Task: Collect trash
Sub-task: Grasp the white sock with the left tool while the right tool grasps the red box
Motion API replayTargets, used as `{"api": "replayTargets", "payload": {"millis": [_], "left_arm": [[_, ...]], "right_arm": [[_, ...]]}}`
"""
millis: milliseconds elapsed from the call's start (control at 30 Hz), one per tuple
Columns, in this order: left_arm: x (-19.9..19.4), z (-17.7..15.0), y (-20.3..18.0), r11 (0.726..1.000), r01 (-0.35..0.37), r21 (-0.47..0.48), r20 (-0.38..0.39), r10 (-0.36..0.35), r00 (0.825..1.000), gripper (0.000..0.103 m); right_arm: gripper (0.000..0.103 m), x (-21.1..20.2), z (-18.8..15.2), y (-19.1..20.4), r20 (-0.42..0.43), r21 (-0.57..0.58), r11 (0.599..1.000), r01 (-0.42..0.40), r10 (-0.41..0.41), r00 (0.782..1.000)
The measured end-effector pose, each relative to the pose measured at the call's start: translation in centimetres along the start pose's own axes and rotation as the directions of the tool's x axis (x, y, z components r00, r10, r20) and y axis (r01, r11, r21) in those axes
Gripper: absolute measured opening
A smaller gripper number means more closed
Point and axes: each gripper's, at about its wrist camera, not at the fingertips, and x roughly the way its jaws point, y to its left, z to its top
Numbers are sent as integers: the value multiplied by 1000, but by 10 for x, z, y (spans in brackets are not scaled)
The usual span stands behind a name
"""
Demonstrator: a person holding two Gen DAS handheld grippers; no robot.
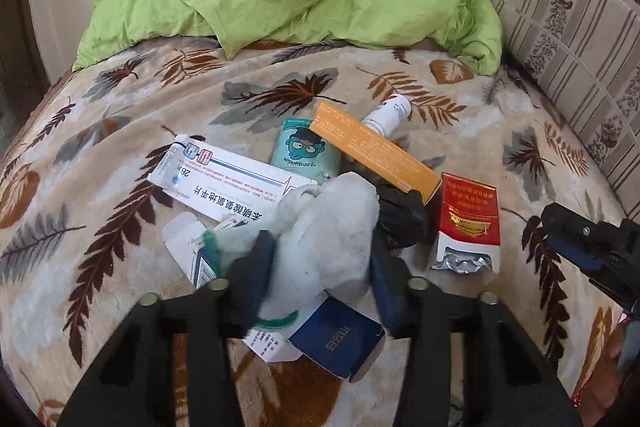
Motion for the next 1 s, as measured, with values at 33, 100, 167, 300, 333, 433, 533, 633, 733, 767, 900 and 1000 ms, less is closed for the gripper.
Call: {"api": "replayTargets", "payload": {"millis": [33, 100, 167, 300, 333, 433, 533, 633, 733, 767, 900, 1000], "left_arm": [[-3, -1, 3, 1000, 1, -7, 14, -1, 1000, 34], [-9, -1, 11, 1000, -1, -29, 39, 3, 999, 31], [-22, -2, 24, 997, 7, -80, 79, -1, 997, 31], [-48, -3, 47, 985, 38, -168, 168, -9, 986, 31], [-54, -3, 52, 982, 50, -184, 188, -15, 982, 31], [-64, -3, 57, 980, 63, -190, 222, -19, 975, 31], [-66, -3, 53, 985, 57, -163, 226, -19, 974, 31], [-66, -4, 49, 989, 52, -139, 223, -20, 975, 31], [-66, -6, 46, 993, 37, -110, 224, -11, 975, 31], [-66, -7, 46, 994, 33, -107, 222, -9, 975, 31], [-65, -7, 45, 993, 43, -107, 208, -20, 978, 31], [-69, -8, 41, 994, 49, -98, 216, -27, 976, 31]], "right_arm": [[53, 3, 2, 1, -3, -9, 1000, 2, -2, 1000], [59, 10, 4, 4, -20, -24, 1000, 7, -7, 1000], [60, 19, 3, 9, -40, -44, 999, 18, -20, 999], [60, 42, -6, 19, -98, -76, 996, 40, -47, 994], [60, 48, -7, 18, -108, -73, 996, 52, -59, 992], [60, 64, -4, 17, -128, -66, 995, 79, -87, 988], [60, 77, 0, 30, -115, -140, 986, 90, -107, 988], [42, 82, -1, 39, -102, -182, 980, 74, -94, 990], [29, 76, -1, 48, -77, -219, 974, 55, -73, 994], [27, 73, 0, 49, -70, -221, 974, 45, -62, 996], [23, 49, 3, 54, 24, -266, 961, 81, -77, 997], [23, 26, 4, 60, 107, -311, 945, 100, -70, 992]]}}
